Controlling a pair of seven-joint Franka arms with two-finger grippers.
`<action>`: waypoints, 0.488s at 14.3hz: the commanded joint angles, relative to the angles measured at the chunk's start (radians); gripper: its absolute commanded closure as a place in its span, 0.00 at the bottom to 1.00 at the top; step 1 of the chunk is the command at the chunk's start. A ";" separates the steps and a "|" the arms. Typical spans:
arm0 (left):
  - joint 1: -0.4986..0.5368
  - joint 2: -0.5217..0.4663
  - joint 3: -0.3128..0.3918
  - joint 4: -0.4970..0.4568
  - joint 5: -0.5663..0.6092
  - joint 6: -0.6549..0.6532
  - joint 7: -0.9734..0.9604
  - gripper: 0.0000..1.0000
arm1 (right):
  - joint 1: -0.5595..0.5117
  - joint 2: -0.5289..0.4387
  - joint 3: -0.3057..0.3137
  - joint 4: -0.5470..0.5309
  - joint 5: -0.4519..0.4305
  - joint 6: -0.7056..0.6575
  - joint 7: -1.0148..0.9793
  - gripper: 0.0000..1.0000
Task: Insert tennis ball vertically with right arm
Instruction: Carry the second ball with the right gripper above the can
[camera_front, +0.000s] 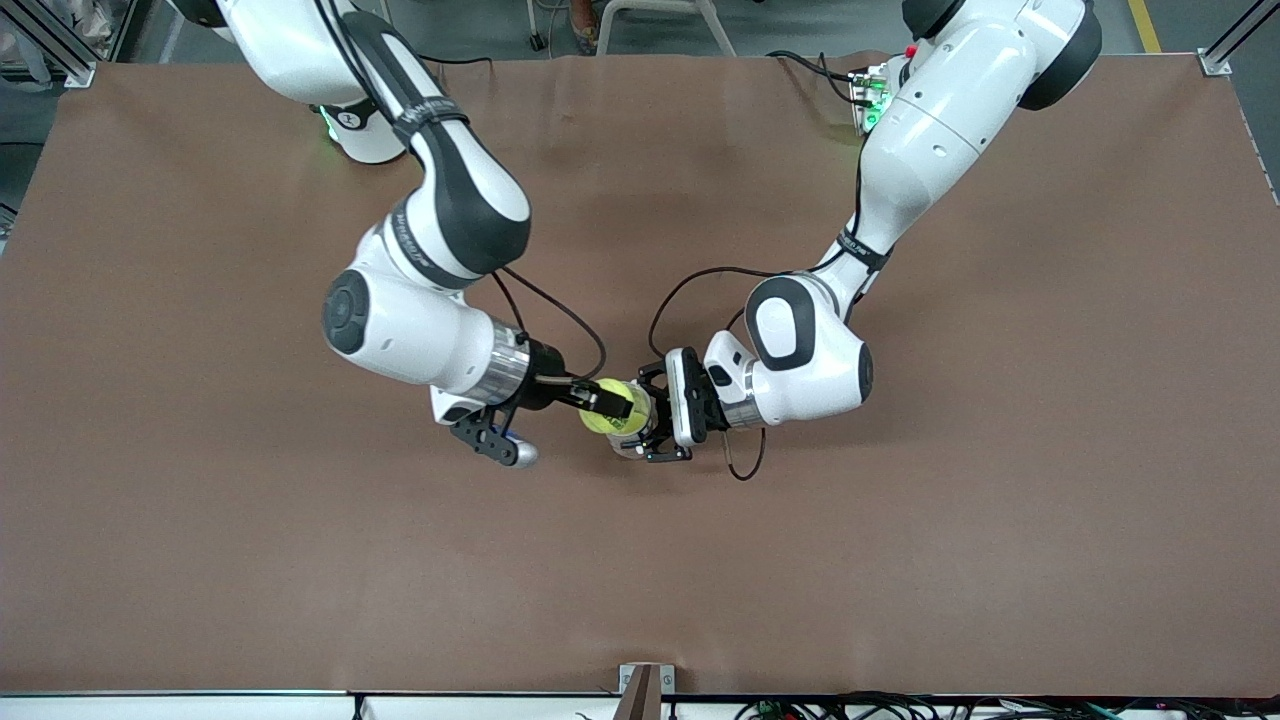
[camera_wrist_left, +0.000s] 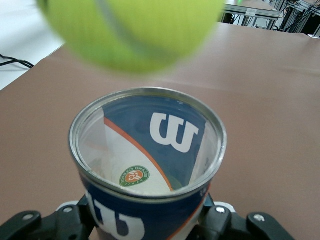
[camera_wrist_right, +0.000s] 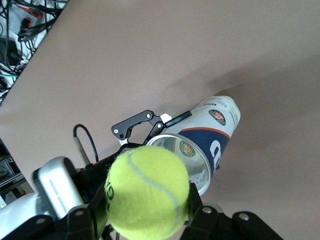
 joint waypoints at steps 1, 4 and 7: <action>0.002 -0.006 -0.006 -0.001 -0.030 0.006 0.031 0.23 | 0.017 0.013 -0.010 -0.002 0.013 0.014 0.007 0.52; 0.001 -0.004 -0.006 0.001 -0.030 0.008 0.029 0.23 | 0.020 0.014 -0.010 -0.004 0.004 0.011 -0.003 0.52; 0.002 -0.004 -0.006 0.001 -0.030 0.008 0.029 0.23 | 0.020 0.014 -0.011 -0.007 0.004 0.009 -0.004 0.50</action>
